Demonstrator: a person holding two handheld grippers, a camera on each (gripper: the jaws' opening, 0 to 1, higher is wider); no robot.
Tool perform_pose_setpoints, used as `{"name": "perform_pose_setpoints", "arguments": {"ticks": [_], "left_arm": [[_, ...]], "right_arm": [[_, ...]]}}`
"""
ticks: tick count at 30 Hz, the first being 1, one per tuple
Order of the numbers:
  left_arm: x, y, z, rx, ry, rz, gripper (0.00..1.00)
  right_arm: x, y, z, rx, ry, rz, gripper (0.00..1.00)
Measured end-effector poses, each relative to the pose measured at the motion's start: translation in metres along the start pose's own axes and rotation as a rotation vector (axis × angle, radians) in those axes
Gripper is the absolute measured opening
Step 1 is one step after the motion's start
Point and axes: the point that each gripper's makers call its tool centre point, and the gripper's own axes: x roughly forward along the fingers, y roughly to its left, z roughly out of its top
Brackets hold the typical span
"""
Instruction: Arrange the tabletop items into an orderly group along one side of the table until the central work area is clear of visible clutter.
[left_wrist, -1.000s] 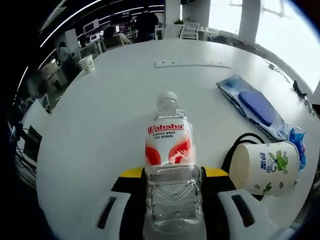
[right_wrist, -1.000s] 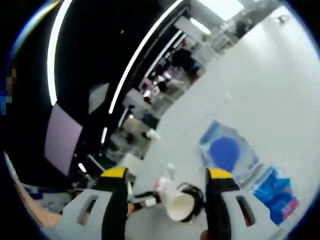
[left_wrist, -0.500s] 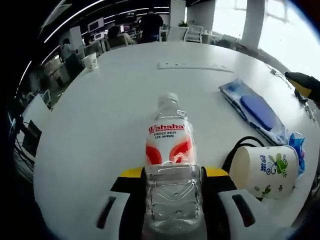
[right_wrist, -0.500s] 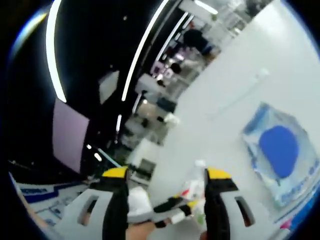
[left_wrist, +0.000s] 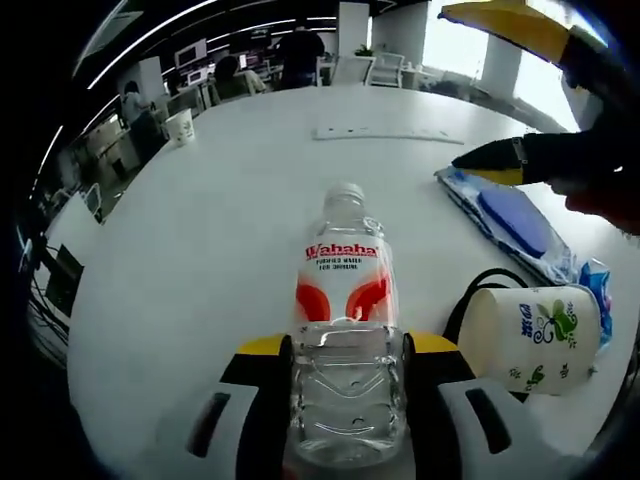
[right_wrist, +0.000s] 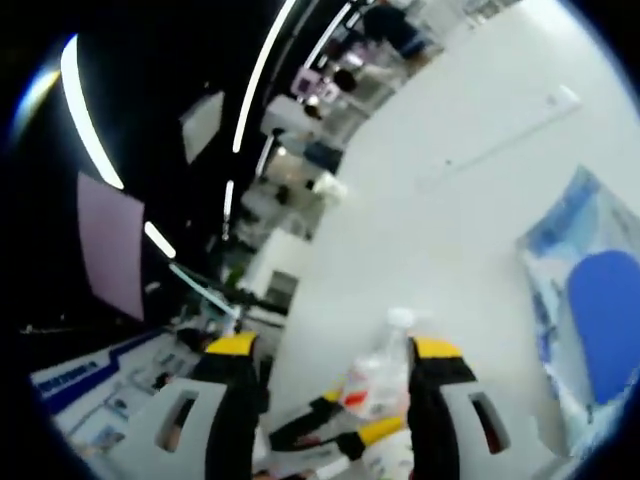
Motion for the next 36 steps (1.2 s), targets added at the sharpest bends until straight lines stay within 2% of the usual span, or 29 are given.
{"name": "perform_pose_setpoints", "arguments": {"ticks": [2,5,6,9,13,20,22,24,28,31,34,36], "left_arm": [[0.000,0.001,0.000,0.005,-0.001,0.003,0.43],[0.001,0.002,0.001,0.004,-0.011,0.004,0.43],[0.001,0.002,0.001,0.003,-0.014,0.005,0.43],[0.003,0.003,0.001,0.004,-0.017,0.014,0.43],[0.002,0.004,0.001,0.005,-0.024,0.014,0.43],[0.002,0.004,0.003,-0.001,-0.044,0.014,0.43],[0.001,0.004,0.003,-0.009,-0.050,0.013,0.43],[0.002,0.004,0.004,-0.008,-0.057,0.011,0.43],[0.001,0.000,0.004,0.046,-0.065,0.011,0.43],[0.001,0.003,0.004,0.029,-0.076,0.005,0.43],[0.001,0.001,0.005,0.049,-0.085,0.004,0.43],[0.001,0.001,0.004,0.057,-0.098,0.000,0.43]], "right_arm": [[0.008,-0.003,-0.003,0.021,0.011,-0.010,0.55],[0.022,-0.005,-0.012,0.038,0.061,-0.010,0.55],[0.026,-0.010,-0.015,0.033,0.082,-0.034,0.55],[0.034,-0.018,-0.016,0.050,0.082,-0.067,0.55],[0.049,-0.020,-0.020,0.073,0.101,-0.069,0.56],[0.063,-0.019,-0.028,0.069,0.115,-0.079,0.56],[0.065,-0.023,-0.030,0.036,0.125,-0.101,0.55],[0.069,-0.027,-0.031,0.047,0.127,-0.110,0.54],[0.077,-0.037,-0.030,0.043,0.124,-0.135,0.53],[0.081,-0.044,-0.034,0.035,0.136,-0.147,0.48],[0.081,-0.051,-0.035,0.032,0.132,-0.178,0.40],[0.082,-0.051,-0.034,0.049,0.129,-0.178,0.39]]}}
